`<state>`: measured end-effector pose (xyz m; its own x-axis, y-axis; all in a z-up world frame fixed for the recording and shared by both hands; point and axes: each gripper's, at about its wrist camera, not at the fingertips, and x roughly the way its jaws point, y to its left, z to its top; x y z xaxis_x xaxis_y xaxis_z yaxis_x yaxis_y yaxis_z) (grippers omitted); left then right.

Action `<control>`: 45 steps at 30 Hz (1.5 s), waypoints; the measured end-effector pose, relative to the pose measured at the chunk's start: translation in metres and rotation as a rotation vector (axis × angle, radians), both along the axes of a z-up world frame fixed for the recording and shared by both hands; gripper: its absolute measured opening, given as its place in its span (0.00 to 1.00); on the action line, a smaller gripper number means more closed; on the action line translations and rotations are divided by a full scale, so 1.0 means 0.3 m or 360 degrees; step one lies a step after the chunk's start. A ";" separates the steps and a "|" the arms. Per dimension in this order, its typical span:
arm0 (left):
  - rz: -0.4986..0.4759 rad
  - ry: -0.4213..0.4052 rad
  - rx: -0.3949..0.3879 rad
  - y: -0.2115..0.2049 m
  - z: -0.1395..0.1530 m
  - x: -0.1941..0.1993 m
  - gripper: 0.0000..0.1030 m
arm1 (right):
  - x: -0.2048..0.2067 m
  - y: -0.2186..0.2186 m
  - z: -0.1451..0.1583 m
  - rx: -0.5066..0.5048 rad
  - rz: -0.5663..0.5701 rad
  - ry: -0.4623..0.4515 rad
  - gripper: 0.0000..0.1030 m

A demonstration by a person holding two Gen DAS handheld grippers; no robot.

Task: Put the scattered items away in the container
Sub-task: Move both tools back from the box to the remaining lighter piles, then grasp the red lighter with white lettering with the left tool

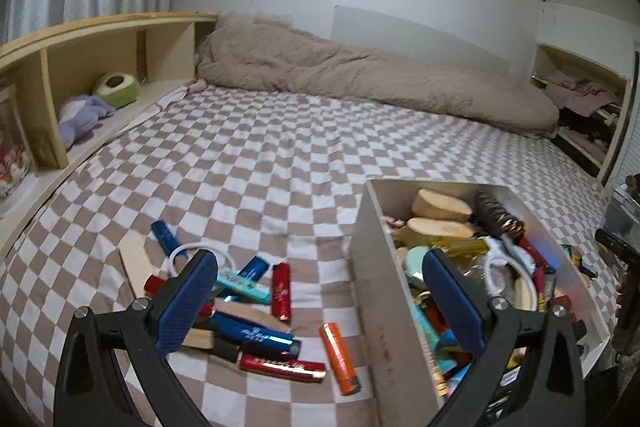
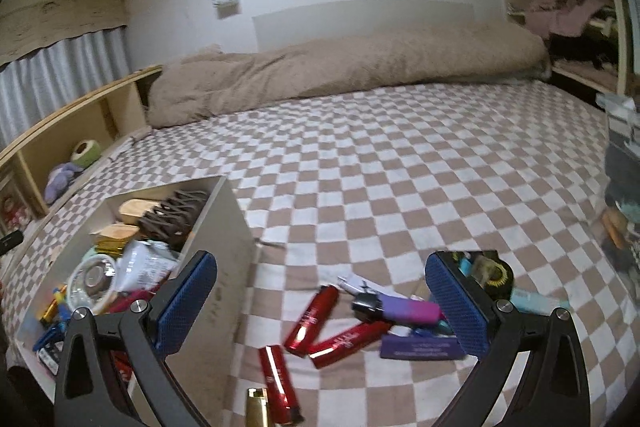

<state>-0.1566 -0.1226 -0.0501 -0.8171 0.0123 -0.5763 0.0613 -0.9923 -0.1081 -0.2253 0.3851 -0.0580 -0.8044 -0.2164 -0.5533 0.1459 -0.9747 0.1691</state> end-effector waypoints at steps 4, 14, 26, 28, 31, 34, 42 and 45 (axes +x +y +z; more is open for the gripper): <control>0.0013 -0.0088 0.0003 -0.030 -0.050 -0.008 1.00 | -0.019 0.003 -0.033 0.0038 -0.0014 -0.0067 1.00; -0.0046 -0.0432 -0.0040 -0.072 -0.232 -0.036 1.00 | -0.042 0.018 -0.089 0.0129 -0.0044 -0.0192 1.00; -0.0088 -0.0644 0.0079 -0.113 -0.317 -0.074 1.00 | -0.086 0.053 -0.177 0.0165 -0.0090 -0.0373 1.00; -0.0098 -0.0673 0.0082 -0.116 -0.329 -0.082 1.00 | -0.093 0.060 -0.188 0.0157 -0.0071 -0.0402 1.00; -0.0126 -0.0717 0.0088 -0.117 -0.347 -0.094 1.00 | -0.096 0.053 -0.207 0.0187 -0.0009 -0.0439 1.00; -0.0150 -0.0753 0.0053 -0.106 -0.360 -0.103 1.00 | -0.092 0.034 -0.233 0.0281 0.0051 -0.0472 1.00; -0.0193 -0.0785 -0.0076 -0.074 -0.377 -0.104 1.00 | -0.085 -0.022 -0.291 0.0457 0.0142 -0.0559 1.00; -0.0182 -0.0778 -0.0163 -0.063 -0.382 -0.107 1.00 | -0.076 -0.029 -0.294 0.0481 0.0163 -0.0560 1.00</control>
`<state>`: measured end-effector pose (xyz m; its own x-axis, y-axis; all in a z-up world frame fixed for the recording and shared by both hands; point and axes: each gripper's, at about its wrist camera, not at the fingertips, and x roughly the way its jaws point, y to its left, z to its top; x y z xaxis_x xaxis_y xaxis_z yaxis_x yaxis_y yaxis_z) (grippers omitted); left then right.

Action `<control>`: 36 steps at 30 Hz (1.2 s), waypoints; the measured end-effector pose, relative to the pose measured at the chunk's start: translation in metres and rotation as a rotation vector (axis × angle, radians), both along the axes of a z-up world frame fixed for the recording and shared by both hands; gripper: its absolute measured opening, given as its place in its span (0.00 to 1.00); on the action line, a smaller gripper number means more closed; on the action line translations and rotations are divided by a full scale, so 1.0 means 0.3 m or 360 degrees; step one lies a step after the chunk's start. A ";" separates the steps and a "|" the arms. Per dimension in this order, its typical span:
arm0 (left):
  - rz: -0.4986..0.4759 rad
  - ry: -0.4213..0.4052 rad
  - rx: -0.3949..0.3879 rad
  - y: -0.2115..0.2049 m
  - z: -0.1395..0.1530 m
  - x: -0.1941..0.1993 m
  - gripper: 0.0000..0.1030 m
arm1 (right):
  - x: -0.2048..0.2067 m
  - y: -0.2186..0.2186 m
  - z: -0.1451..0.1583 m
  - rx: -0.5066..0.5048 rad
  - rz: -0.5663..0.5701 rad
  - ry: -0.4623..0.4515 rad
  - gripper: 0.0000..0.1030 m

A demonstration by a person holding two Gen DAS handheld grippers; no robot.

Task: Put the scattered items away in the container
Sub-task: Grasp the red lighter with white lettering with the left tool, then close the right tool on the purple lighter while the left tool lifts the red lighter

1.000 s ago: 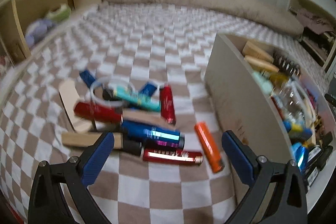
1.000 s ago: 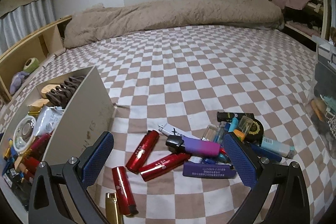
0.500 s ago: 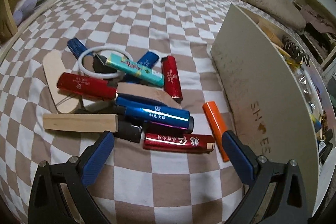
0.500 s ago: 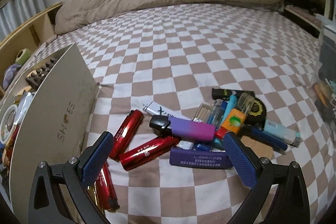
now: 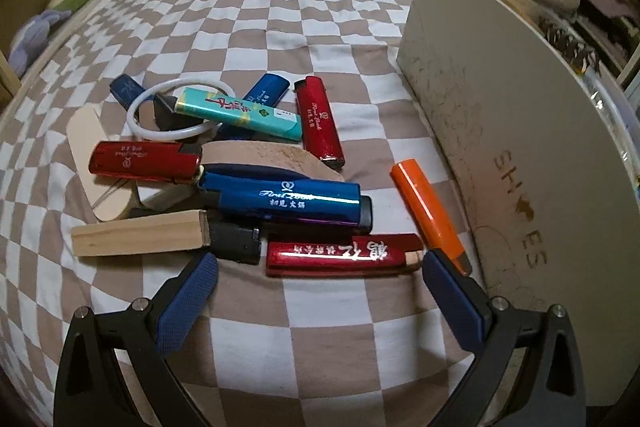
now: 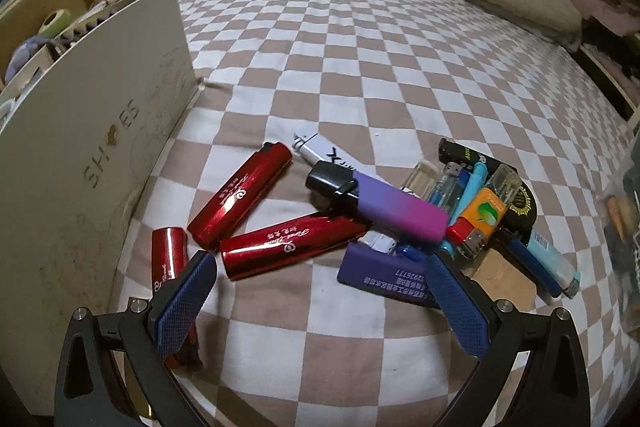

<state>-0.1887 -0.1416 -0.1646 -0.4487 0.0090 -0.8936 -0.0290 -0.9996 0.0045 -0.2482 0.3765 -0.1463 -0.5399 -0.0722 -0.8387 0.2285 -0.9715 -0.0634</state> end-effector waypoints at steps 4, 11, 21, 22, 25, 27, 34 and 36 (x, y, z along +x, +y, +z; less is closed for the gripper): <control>0.0002 0.0018 -0.0028 -0.003 -0.002 -0.001 1.00 | 0.009 0.014 -0.003 0.0002 -0.0016 0.0006 1.00; 0.0025 0.0045 -0.0035 -0.012 0.001 -0.006 0.92 | 0.026 0.116 0.025 -0.0132 -0.0222 0.0046 1.00; -0.0084 0.0091 -0.0079 0.038 0.014 -0.002 0.66 | 0.033 0.197 0.021 -0.0246 -0.0393 0.0001 1.00; -0.0081 0.0091 -0.0072 0.036 0.013 -0.003 0.67 | 0.026 0.200 0.022 -0.0275 -0.0396 -0.0010 1.00; -0.0075 0.0085 -0.0070 0.034 0.010 -0.001 0.71 | 0.013 0.208 0.022 -0.0359 -0.0449 -0.0031 1.00; -0.0072 0.0079 -0.0104 0.041 0.007 -0.001 0.75 | 0.012 0.234 0.027 -0.0425 -0.0499 -0.0023 1.00; -0.0126 0.0048 -0.0162 0.069 -0.013 -0.005 0.88 | -0.004 0.278 0.015 -0.0521 -0.0601 -0.0024 1.00; -0.0152 0.0036 -0.0216 0.086 -0.023 -0.005 0.90 | -0.007 0.267 0.014 -0.0526 -0.0569 -0.0028 1.00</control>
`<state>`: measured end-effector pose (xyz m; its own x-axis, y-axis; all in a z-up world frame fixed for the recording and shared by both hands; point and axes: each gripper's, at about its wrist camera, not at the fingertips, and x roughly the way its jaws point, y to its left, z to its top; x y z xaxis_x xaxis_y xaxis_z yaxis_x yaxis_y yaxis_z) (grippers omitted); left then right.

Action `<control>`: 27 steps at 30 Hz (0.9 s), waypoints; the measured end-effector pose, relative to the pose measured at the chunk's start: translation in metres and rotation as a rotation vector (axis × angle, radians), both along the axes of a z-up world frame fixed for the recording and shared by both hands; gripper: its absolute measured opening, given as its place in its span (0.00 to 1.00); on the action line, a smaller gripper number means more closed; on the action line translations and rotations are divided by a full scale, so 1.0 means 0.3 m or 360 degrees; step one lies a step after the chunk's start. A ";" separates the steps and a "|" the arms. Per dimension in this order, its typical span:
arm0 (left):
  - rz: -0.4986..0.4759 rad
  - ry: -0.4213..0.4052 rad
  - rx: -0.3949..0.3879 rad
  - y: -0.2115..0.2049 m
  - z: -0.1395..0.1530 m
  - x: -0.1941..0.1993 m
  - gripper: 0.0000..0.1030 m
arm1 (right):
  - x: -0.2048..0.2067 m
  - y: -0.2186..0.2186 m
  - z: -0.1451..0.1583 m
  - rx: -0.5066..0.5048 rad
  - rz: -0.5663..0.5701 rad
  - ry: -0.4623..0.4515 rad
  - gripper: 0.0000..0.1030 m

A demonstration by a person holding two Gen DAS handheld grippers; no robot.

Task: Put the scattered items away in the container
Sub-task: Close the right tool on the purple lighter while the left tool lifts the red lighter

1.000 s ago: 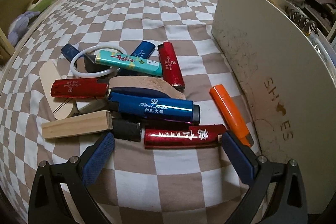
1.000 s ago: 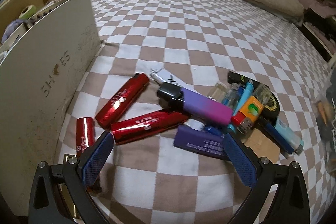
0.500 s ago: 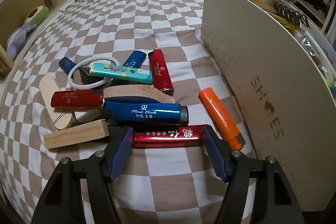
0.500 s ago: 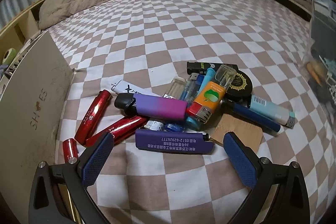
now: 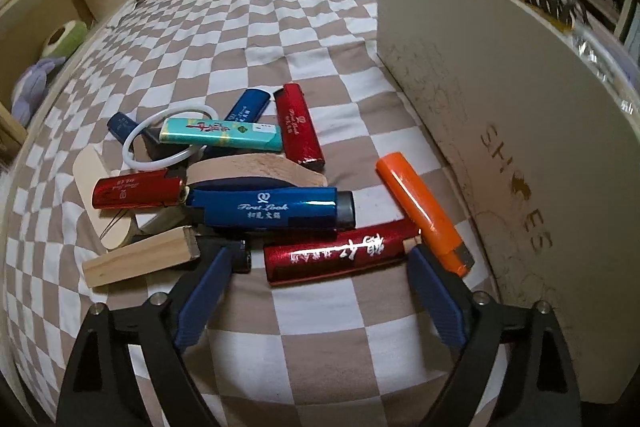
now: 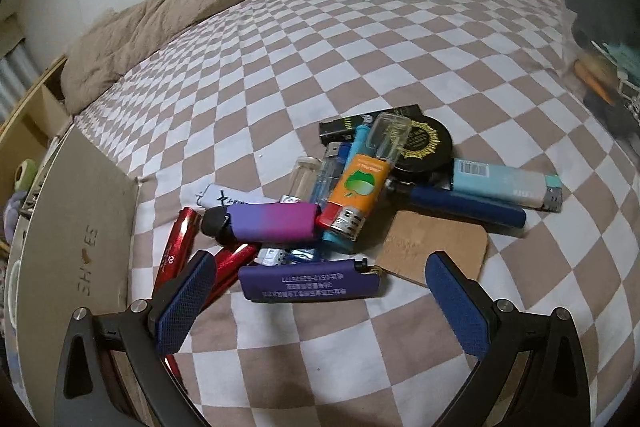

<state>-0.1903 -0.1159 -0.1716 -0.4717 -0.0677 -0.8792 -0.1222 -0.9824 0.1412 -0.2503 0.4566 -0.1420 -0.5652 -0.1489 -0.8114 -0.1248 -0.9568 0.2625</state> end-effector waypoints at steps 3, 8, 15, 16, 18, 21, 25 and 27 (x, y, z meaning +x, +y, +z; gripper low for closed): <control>-0.0049 -0.0009 -0.0072 0.028 -0.011 0.001 0.90 | -0.004 -0.034 -0.001 -0.0024 0.0083 -0.0010 1.00; -0.0056 -0.0009 -0.0066 0.038 -0.011 0.002 0.90 | -0.013 -0.069 -0.014 0.0021 0.0137 -0.0062 1.00; -0.0014 -0.0001 -0.0024 0.013 -0.003 0.008 0.90 | -0.027 -0.103 -0.033 0.0211 0.0186 -0.0098 1.00; -0.0009 0.0001 -0.0017 0.008 -0.001 0.009 0.89 | -0.032 -0.118 -0.039 0.0274 0.0205 -0.0109 1.00; -0.0001 0.0007 -0.0004 0.001 0.003 0.011 0.87 | -0.038 -0.134 -0.048 0.0339 0.0225 -0.0121 1.00; 0.0011 0.0016 0.0026 -0.016 0.009 0.010 0.85 | -0.041 -0.116 -0.045 0.0304 0.0215 -0.0108 1.00; 0.0033 0.0029 0.0071 -0.033 0.016 0.013 0.81 | -0.038 -0.101 -0.047 0.0315 0.0232 -0.0105 1.00; 0.0043 0.0033 0.0088 -0.040 0.018 0.013 0.80 | -0.036 -0.114 -0.055 0.0371 0.0272 -0.0112 1.00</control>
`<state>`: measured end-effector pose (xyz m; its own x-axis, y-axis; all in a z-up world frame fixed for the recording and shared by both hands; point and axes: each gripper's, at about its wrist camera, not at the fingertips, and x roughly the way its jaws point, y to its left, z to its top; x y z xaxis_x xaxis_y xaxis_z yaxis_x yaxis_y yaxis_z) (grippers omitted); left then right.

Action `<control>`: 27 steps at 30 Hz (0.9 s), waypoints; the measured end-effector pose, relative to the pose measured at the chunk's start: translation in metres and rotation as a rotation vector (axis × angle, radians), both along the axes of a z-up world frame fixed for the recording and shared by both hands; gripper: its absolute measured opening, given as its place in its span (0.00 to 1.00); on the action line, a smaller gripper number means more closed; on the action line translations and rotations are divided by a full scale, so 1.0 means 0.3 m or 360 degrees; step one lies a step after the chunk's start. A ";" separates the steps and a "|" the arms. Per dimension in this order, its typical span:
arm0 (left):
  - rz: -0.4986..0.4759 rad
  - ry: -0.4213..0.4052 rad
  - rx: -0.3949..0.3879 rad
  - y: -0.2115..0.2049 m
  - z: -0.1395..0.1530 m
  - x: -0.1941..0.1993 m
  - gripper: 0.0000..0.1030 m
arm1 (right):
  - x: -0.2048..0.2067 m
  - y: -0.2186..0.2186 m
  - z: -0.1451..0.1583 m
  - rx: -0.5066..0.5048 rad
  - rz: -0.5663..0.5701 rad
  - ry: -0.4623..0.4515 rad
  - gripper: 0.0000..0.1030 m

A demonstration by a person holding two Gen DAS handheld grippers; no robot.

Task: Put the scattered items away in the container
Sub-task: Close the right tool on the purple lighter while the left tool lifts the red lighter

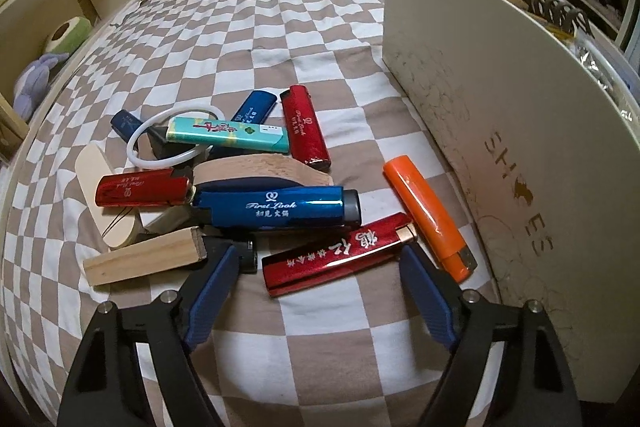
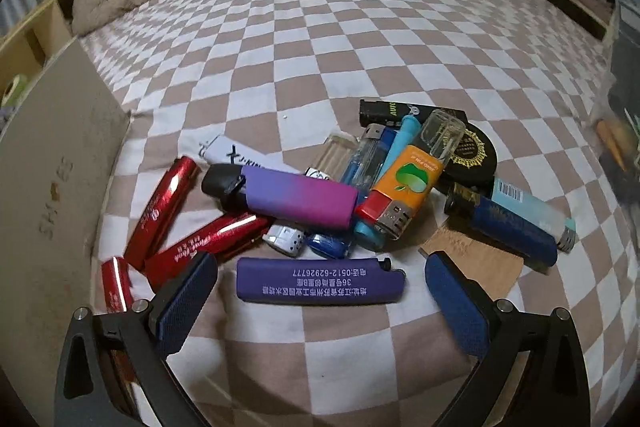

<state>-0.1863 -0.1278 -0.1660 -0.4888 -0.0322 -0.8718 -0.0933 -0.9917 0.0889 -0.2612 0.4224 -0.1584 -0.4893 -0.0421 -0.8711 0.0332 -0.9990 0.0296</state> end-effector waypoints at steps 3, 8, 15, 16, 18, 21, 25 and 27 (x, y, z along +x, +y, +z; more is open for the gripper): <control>0.0015 0.0010 0.0018 -0.010 0.005 0.000 0.76 | -0.001 -0.017 -0.018 0.0066 0.0036 -0.0028 0.97; 0.0023 0.0027 0.0079 -0.022 0.012 0.002 0.72 | -0.009 0.000 0.003 0.0057 -0.0027 0.0004 0.80; 0.0001 0.0021 0.0041 0.000 0.008 0.000 0.67 | 0.002 -0.027 0.029 0.0053 -0.0043 0.0061 0.80; -0.0002 0.0018 0.0026 0.004 0.007 -0.001 0.67 | -0.002 -0.033 0.038 0.0040 -0.0045 0.0075 0.80; 0.0000 0.0006 -0.0017 0.010 0.002 -0.003 0.75 | -0.001 -0.040 0.049 0.0028 -0.0047 0.0092 0.80; 0.0037 -0.0036 -0.0119 0.011 -0.014 -0.010 0.91 | -0.003 -0.061 0.052 0.0035 -0.0029 0.0101 0.80; 0.0078 -0.0103 -0.0079 -0.012 -0.026 -0.018 0.95 | -0.002 -0.057 0.050 0.0036 -0.0001 0.0098 0.80; 0.0111 -0.0142 -0.0083 -0.023 -0.035 -0.024 1.00 | 0.001 -0.060 0.051 0.0039 0.0011 0.0097 0.80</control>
